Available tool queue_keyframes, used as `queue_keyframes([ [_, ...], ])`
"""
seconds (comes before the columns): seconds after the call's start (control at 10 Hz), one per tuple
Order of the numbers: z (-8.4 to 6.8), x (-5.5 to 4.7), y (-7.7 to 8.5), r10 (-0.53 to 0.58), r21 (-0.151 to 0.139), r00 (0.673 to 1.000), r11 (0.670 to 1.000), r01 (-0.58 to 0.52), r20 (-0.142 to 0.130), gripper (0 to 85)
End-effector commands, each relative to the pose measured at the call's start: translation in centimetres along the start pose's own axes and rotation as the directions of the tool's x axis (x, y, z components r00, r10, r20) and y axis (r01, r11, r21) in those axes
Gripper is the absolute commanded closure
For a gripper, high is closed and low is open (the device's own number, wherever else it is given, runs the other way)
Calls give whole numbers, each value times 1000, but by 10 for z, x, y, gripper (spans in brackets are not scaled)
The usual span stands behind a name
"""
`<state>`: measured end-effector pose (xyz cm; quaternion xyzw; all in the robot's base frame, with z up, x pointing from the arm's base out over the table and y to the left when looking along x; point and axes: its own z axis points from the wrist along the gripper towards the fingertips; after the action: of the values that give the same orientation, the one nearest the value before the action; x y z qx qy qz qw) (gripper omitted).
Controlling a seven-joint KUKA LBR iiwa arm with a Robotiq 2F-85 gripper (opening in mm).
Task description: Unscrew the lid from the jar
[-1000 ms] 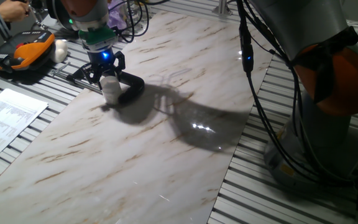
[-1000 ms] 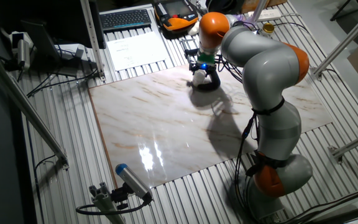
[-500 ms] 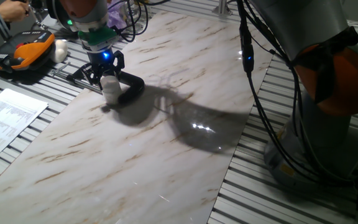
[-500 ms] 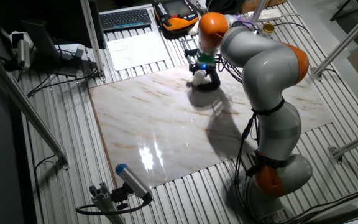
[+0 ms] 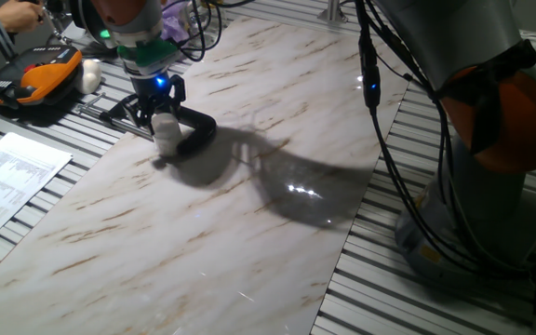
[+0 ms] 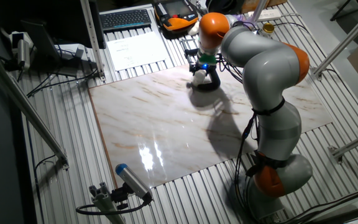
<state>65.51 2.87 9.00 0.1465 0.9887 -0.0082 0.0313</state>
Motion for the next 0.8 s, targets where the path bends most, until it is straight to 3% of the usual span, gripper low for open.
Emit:
queue_keyframes([
  [0.0, 0, 0, 0, -49, 3, 999, 999, 49, 5, 340],
  [0.5, -1, -1, 1, -187, 8, 982, 982, 187, 25, 340],
  [0.7, -1, -1, 1, -245, -3, 969, 969, 245, 25, 340],
])
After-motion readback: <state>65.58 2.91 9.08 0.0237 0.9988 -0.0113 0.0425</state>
